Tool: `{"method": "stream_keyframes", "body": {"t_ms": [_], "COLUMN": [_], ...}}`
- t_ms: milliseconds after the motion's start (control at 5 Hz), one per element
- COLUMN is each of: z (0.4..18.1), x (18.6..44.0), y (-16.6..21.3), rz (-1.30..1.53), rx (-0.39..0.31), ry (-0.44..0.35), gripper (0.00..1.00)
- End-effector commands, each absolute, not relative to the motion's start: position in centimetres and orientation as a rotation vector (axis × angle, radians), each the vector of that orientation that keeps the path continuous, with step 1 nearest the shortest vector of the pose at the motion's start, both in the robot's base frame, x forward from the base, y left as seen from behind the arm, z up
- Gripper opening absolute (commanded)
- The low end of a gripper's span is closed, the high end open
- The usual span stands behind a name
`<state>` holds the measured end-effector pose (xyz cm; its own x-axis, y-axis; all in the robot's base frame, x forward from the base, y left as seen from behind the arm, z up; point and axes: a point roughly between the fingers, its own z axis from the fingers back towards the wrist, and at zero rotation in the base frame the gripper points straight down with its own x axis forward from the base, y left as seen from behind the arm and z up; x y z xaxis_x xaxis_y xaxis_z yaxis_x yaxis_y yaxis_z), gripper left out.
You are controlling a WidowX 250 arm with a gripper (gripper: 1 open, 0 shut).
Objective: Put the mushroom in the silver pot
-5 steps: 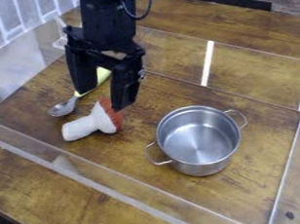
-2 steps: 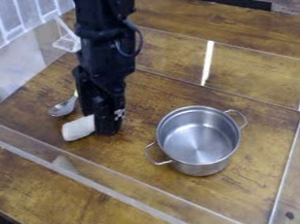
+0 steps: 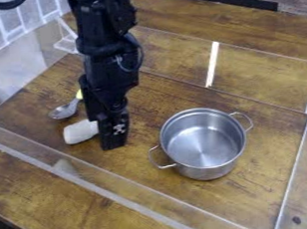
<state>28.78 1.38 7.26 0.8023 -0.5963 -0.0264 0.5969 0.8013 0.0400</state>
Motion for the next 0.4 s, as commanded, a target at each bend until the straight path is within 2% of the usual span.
{"method": "stream_keyframes", "body": {"t_ms": [0, 200], "z": [6.9, 5.3], "x": [29.5, 29.8], "y": [4.2, 4.6], "rz": [-0.609, -0.63], "rx": [0.07, 0.079], "ry": [-0.029, -0.072], "gripper": [1.0, 1.0]}}
